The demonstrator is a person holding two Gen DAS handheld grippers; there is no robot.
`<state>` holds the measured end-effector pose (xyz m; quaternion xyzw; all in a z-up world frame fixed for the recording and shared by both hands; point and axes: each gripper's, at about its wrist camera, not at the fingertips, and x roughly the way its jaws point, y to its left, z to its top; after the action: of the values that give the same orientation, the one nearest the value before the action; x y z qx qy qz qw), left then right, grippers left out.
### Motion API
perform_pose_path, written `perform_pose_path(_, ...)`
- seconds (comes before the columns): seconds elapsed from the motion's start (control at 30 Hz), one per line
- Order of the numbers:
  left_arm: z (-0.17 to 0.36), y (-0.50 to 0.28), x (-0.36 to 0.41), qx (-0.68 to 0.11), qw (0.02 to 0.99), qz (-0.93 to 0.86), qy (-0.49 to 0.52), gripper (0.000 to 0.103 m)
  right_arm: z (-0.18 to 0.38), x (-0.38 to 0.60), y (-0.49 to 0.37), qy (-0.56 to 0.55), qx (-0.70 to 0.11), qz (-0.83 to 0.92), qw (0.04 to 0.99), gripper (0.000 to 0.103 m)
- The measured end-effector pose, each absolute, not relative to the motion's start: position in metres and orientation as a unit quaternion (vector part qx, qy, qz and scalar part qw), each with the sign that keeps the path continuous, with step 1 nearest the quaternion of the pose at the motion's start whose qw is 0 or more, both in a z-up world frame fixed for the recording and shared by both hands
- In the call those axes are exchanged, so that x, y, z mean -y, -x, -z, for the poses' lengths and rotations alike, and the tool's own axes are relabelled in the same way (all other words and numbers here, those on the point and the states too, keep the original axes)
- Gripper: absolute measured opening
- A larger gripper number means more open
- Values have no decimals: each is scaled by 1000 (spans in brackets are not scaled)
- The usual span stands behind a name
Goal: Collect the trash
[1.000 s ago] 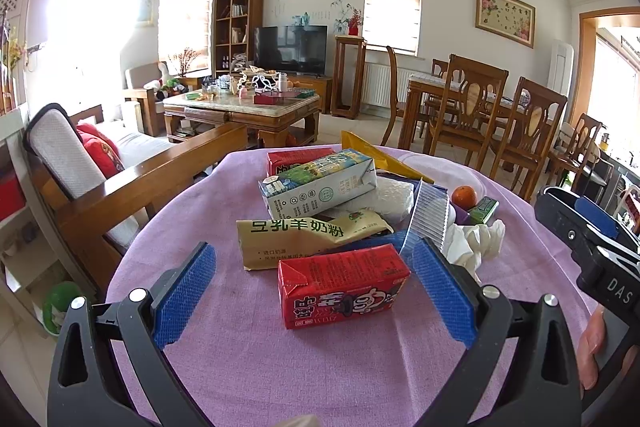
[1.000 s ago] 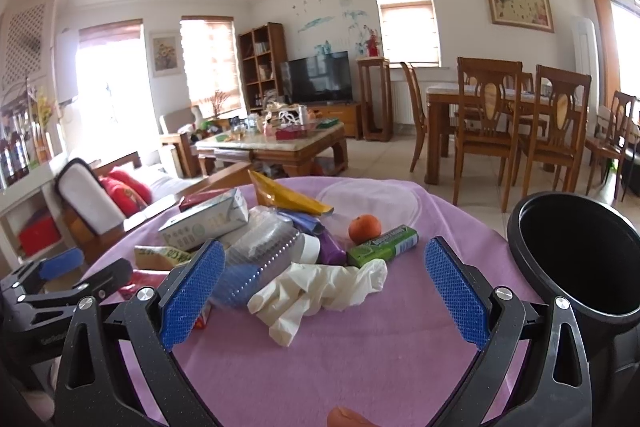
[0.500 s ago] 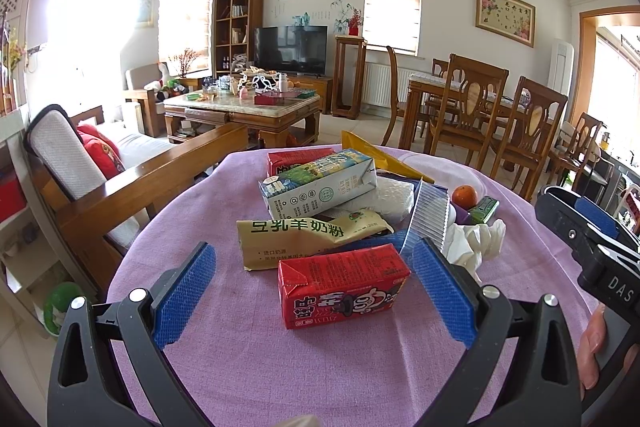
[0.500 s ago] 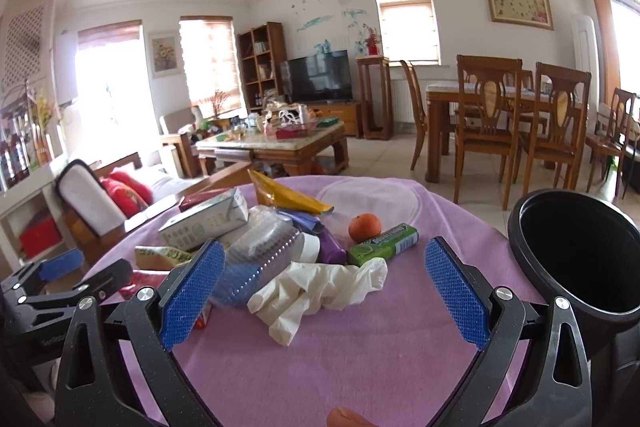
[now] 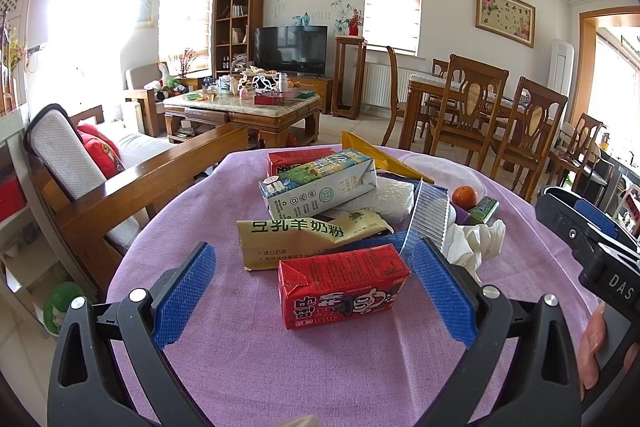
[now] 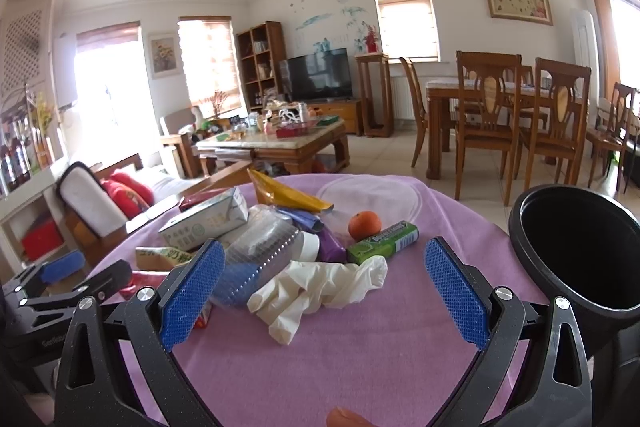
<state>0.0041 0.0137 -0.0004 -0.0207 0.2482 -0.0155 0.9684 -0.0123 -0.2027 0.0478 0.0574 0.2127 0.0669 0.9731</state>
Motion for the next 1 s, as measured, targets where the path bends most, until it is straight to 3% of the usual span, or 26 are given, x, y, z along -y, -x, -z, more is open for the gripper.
perform_pose_path(1.0, 1, -5, -13, -250, 968, 13, 21, 98, -48, 204, 12, -62, -216, -68, 972, 99)
